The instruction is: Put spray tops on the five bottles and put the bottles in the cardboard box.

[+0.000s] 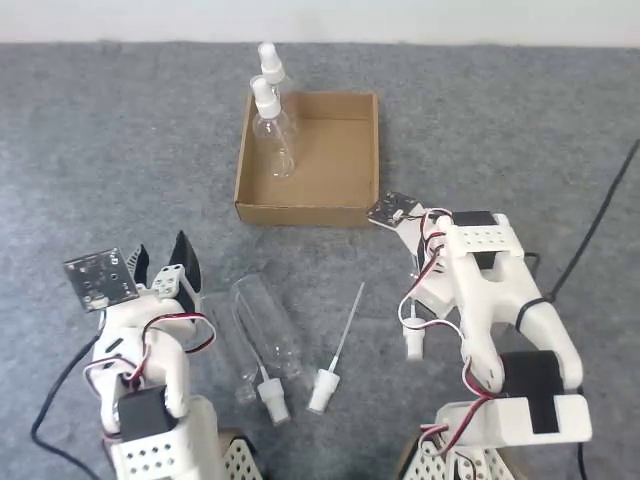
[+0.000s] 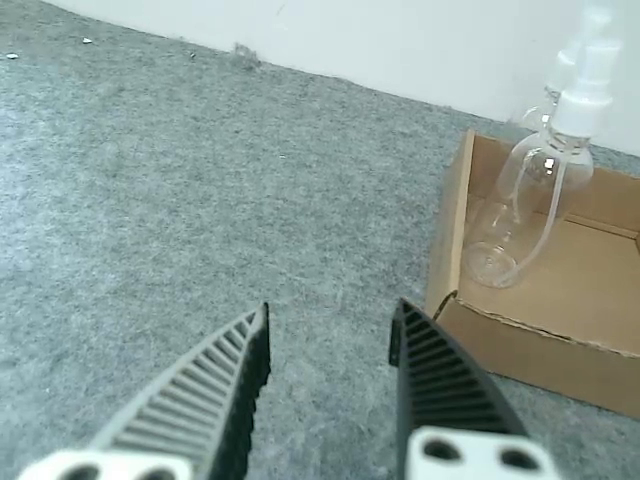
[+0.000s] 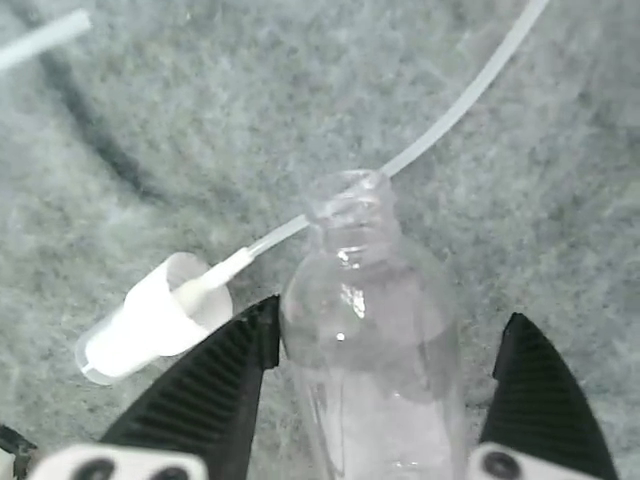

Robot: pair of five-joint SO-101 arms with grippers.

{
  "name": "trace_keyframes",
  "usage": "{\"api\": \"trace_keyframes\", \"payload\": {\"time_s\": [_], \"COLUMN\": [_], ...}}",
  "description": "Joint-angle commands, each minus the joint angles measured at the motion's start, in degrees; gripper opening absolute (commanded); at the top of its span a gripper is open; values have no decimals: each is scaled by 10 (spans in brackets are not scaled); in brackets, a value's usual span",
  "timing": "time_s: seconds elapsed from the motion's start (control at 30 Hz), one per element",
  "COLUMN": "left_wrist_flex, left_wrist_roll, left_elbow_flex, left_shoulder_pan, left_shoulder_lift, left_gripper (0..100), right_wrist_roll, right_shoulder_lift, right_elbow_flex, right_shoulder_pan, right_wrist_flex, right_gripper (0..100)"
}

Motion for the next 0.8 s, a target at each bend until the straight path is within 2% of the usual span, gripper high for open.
{"api": "trace_keyframes", "payload": {"time_s": [0.0, 0.13, 0.33, 0.6, 0.77], "left_wrist_flex": [3, 3, 2, 2, 1], "left_wrist_roll": [-5, -5, -5, -5, -5], "left_elbow_flex": [-7, -7, -7, -6, -6], "left_shoulder_pan": [0, 0, 0, 1, 1], "left_shoulder_lift": [-10, -10, -10, -10, -10], "left_gripper": [188, 188, 188, 188, 188], "right_wrist_roll": [18, 32, 30, 28, -32], "right_shoulder_lift": [-7, -7, -8, -61, -155], "right_elbow_flex": [-33, -33, -33, -36, -33], "right_shoulder_pan": [3, 7, 9, 7, 4], "right_wrist_flex": [8, 8, 9, 63, 104], "right_gripper": [195, 119, 63, 59, 59]}}
